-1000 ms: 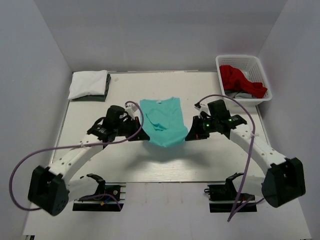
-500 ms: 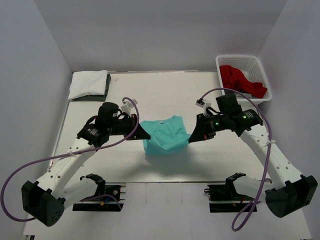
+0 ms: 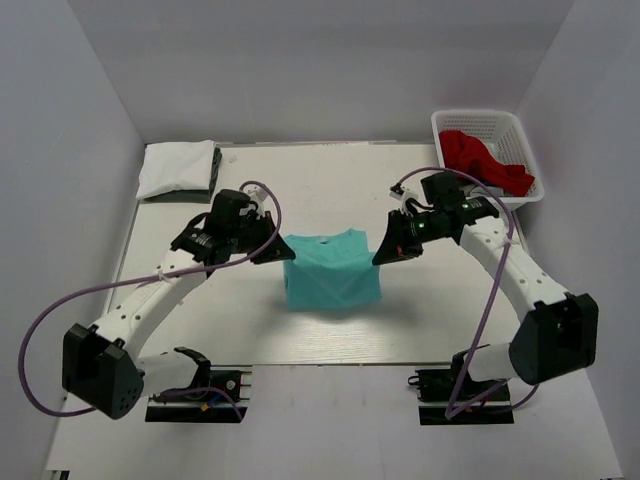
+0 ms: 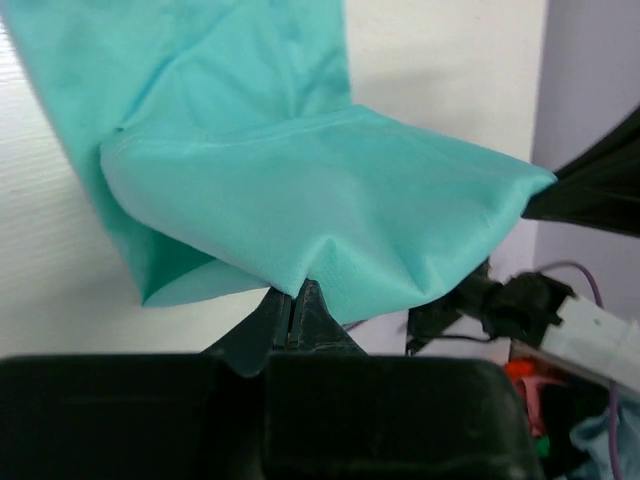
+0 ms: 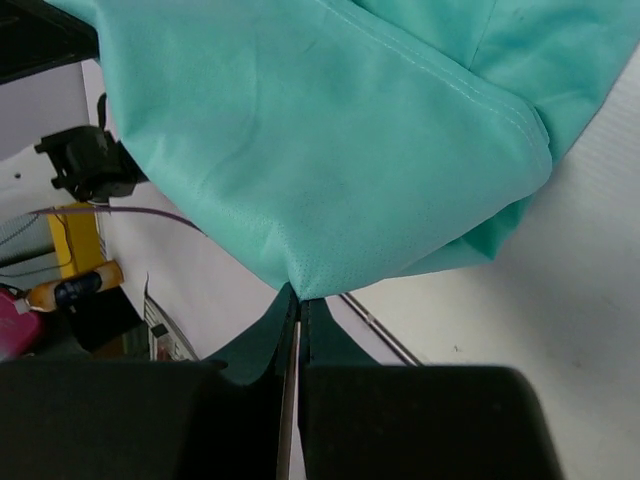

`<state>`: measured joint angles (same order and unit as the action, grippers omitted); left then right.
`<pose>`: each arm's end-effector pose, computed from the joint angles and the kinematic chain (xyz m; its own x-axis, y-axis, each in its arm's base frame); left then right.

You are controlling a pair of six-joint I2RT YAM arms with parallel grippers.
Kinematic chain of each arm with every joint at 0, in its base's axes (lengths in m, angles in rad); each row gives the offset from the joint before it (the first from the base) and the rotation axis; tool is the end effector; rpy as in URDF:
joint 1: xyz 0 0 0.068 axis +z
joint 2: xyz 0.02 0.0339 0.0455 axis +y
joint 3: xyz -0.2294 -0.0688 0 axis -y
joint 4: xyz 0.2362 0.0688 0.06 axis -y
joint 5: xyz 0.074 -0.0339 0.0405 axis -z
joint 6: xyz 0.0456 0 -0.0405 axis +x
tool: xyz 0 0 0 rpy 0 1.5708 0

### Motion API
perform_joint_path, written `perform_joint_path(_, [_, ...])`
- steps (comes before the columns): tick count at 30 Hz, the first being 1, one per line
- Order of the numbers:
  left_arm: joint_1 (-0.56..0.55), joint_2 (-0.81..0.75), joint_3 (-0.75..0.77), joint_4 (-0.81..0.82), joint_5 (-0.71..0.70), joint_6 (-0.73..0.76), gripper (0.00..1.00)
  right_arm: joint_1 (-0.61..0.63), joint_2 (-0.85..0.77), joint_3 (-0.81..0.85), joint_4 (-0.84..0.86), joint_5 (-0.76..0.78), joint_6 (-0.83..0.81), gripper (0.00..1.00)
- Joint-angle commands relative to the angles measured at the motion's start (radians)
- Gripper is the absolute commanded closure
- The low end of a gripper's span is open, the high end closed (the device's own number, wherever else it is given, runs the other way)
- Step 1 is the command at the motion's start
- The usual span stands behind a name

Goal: Fold and stack the t-shirts
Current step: Fold the long partially folded tshirt into a neat square

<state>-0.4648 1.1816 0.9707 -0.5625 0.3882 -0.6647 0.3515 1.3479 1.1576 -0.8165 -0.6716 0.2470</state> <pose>0.2244 -0.1318 0.2538 -0.8968 -0.1890 -0.4001 0.1319 0.7488 -0.6495 0.2449 0.1200 0.2588 -0.9116 -0.1305 -0.3898 -0.3702 0.6728 0.6406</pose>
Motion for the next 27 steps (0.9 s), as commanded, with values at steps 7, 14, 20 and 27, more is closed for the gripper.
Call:
perform_joint_path(7, [0.057,0.182,0.094,0.027,-0.180,-0.030,1.00,-0.049,0.177,0.132,0.165,-0.039,0.046,1.00])
perform_joint_path(14, [0.110,0.328,0.146,0.133,-0.143,-0.030,1.00,-0.098,0.351,0.212,0.183,-0.010,0.057,1.00])
perform_joint_path(20, [0.141,0.452,0.155,0.250,-0.092,-0.050,1.00,-0.120,0.505,0.315,0.192,-0.005,0.051,1.00])
perform_joint_path(27, [0.161,0.604,0.304,0.299,-0.052,-0.003,0.40,-0.143,0.622,0.398,0.229,0.023,0.064,0.59])
